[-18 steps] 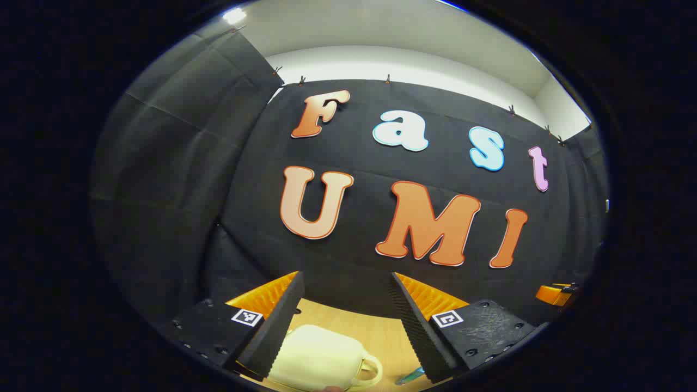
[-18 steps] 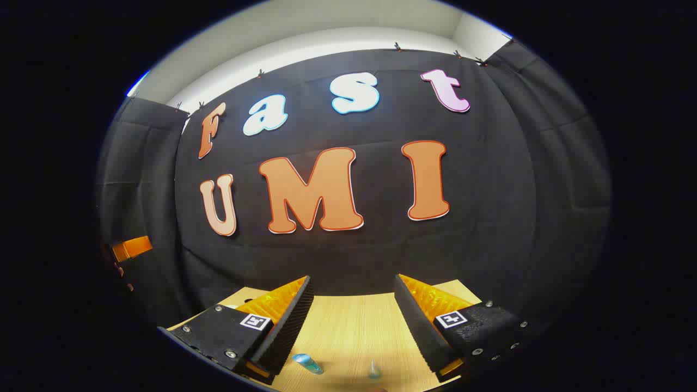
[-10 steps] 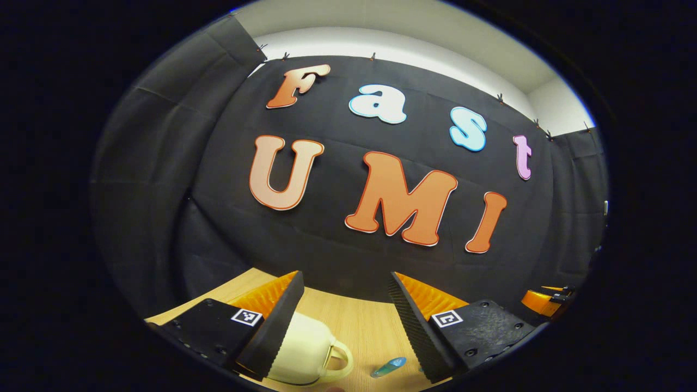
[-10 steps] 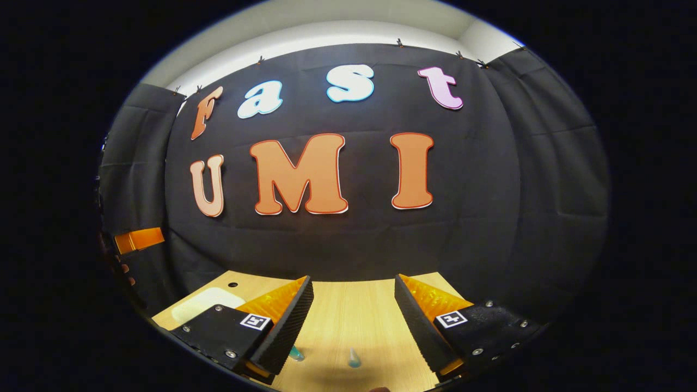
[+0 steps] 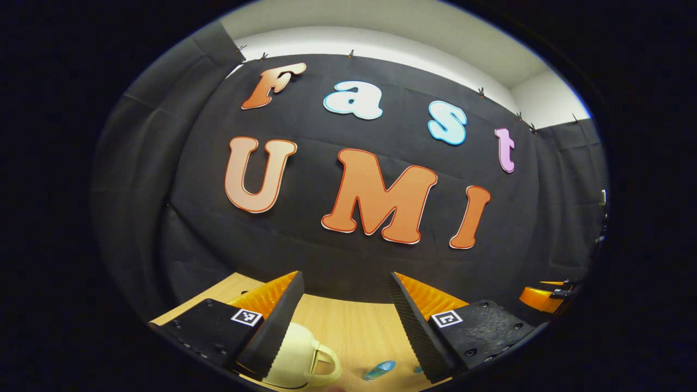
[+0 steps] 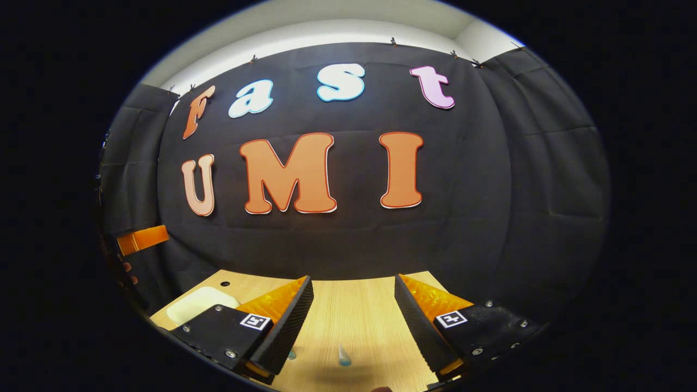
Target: First open the suitcase, pack the skin care products into it, and then close the suitcase.
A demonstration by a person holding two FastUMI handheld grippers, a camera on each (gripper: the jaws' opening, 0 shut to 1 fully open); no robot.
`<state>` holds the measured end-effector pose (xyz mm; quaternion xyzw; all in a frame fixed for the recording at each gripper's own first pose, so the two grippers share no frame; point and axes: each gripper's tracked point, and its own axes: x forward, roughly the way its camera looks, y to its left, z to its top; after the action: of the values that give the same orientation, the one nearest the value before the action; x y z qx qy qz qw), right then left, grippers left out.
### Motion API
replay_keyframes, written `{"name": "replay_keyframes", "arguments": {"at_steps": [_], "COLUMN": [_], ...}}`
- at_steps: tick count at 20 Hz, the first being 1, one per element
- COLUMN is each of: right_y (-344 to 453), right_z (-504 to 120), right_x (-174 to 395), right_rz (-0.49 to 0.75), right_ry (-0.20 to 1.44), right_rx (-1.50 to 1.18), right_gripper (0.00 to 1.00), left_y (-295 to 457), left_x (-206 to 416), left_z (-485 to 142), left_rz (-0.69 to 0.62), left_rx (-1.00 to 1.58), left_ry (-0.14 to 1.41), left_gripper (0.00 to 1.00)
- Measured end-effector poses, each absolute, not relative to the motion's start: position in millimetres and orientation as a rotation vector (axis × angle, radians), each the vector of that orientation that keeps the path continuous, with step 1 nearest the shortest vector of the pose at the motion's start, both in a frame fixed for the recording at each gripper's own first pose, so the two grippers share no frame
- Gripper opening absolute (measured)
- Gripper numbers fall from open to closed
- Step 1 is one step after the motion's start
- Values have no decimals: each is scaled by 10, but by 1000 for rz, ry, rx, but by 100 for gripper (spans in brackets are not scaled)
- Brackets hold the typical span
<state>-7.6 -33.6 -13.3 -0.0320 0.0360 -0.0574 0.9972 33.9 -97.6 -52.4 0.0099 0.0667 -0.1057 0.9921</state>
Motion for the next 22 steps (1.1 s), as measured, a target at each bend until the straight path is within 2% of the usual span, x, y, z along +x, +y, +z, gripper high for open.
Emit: {"name": "replay_keyframes", "arguments": {"at_steps": [3, 9, 13, 22], "right_y": [-363, -329, -353, -480], "right_z": [-193, -345, -472, -791], "right_x": [-33, 56, 58, -79], "right_rz": [-124, -119, -126, -139], "right_ry": [91, 133, 168, 260], "right_rx": [-68, -28, -31, 22], "right_gripper": [95, 95, 95, 95], "left_y": [-1047, -935, -858, -653], "left_x": [382, 460, 396, -116], "left_z": [-590, -795, -1048, -2392], "left_rz": [-240, -212, -201, -316], "left_rx": [59, 211, 388, 815], "left_ry": [142, 151, 176, 415], "left_gripper": [97, 97, 96, 98]}}
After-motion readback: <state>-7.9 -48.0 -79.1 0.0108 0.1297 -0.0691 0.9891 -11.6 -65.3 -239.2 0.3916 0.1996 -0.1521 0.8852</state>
